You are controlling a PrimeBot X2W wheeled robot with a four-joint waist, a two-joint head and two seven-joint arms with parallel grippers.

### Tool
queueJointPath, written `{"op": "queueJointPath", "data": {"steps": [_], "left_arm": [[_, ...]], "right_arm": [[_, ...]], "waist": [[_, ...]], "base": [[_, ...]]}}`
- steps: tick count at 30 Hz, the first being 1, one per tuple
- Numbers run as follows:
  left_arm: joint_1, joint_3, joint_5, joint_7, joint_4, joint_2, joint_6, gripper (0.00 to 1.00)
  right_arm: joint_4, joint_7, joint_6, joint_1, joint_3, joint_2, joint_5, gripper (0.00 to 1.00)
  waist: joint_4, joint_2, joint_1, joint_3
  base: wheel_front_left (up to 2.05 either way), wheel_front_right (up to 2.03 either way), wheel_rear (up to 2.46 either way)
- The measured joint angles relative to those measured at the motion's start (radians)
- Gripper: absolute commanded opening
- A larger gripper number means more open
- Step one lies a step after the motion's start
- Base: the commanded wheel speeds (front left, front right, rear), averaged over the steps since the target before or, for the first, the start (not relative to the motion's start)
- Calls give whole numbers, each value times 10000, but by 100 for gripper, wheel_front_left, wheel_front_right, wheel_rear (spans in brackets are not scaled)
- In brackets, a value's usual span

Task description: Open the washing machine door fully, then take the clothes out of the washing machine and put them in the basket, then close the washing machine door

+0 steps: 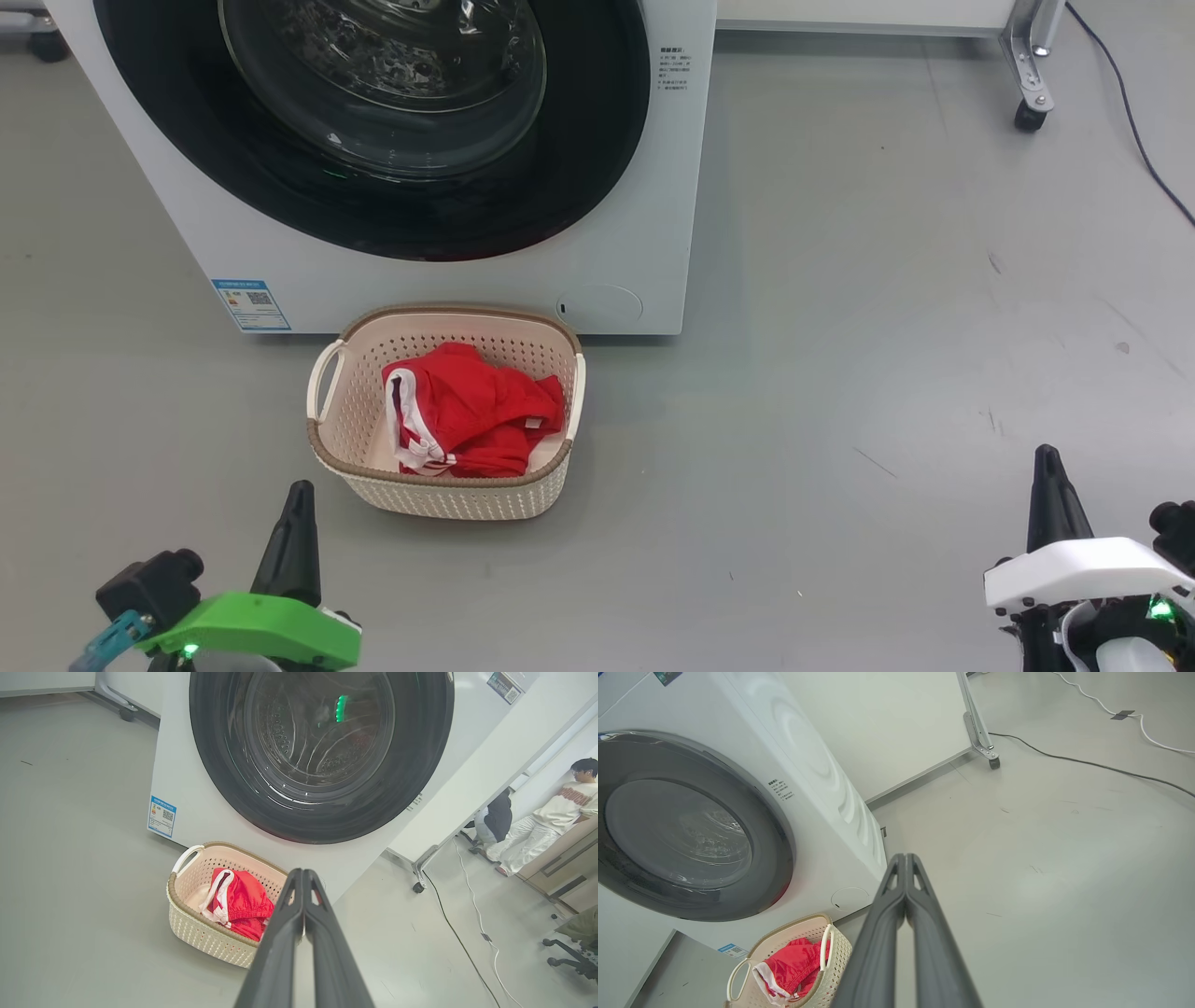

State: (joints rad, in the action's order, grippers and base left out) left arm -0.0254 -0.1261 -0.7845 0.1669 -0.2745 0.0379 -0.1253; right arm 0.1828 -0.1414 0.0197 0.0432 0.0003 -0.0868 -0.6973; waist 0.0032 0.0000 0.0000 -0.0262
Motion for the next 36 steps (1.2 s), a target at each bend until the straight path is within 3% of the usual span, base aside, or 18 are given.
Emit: {"op": "queueJointPath", "data": {"steps": [36], "left_arm": [[-22, 673, -4355, -1145, 19, 157, 0, 0]], "right_arm": [[489, 1258, 499, -540, -669, 247, -4460, 0]], "waist": [[-18, 0, 0, 117]], "base": [[0, 0, 0]]}}
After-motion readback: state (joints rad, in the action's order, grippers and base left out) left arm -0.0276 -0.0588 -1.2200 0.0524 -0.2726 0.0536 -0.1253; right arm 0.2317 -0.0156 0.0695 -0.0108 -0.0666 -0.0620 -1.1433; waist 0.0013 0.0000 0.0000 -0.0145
